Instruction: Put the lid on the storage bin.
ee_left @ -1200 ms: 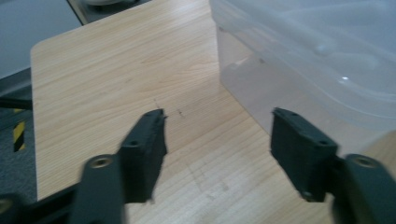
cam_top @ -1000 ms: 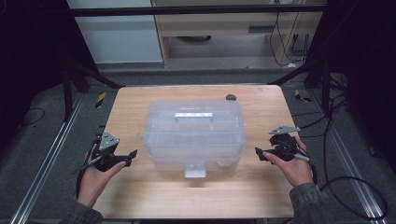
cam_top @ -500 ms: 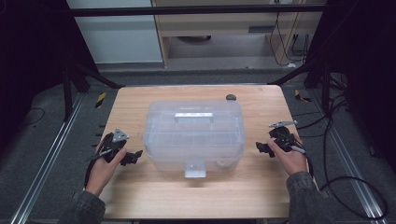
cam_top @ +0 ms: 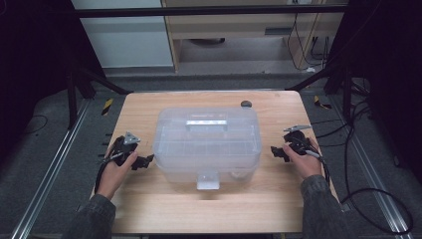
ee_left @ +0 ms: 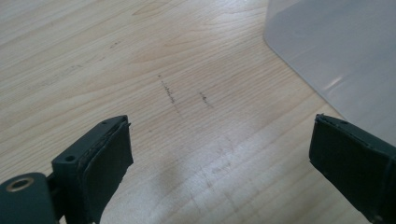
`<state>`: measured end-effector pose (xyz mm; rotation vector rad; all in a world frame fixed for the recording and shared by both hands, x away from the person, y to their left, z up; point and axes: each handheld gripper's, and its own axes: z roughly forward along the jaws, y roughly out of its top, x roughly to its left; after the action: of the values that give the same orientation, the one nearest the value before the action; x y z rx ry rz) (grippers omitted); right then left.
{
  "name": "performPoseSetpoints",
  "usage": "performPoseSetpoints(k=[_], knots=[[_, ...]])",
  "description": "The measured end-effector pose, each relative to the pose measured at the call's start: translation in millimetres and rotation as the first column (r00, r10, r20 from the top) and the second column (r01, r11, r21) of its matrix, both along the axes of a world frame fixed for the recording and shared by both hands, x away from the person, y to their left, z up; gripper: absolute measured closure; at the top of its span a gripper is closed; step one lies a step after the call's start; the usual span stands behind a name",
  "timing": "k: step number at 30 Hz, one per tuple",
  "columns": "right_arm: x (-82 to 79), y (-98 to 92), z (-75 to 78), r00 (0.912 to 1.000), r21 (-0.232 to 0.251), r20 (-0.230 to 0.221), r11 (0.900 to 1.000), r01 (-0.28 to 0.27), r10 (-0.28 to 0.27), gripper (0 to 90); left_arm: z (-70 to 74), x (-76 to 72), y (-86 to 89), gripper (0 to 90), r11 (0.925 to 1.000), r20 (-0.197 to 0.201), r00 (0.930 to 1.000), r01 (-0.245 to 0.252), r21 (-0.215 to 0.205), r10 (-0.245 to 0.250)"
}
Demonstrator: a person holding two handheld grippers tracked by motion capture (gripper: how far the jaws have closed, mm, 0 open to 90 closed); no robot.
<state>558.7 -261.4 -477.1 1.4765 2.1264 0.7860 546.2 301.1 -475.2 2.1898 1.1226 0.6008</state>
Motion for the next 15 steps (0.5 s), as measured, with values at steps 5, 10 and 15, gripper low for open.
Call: performPoseSetpoints(k=[5,10,15], knots=[[5.7,-2.9,-6.4,0.9998,0.001,0.012,1.000,0.016,-0.016,11.4,-4.9,8.4,0.5,5.3,0.9999,-0.005,0.9999,-0.013,-0.008,0.013],[8.8,-3.7,-10.4,0.9993,-0.001,0.025,1.000,0.028,-0.028,11.3,-10.0,13.0,-0.2,5.3,0.9997,-0.009,0.9998,-0.017,-0.020,0.017],[12.8,-6.3,-14.0,0.9977,0.010,0.044,0.999,0.051,-0.052,10.7,-14.7,19.6,2.6,5.3,0.9978,0.003,0.9991,-0.041,-0.051,0.042]])
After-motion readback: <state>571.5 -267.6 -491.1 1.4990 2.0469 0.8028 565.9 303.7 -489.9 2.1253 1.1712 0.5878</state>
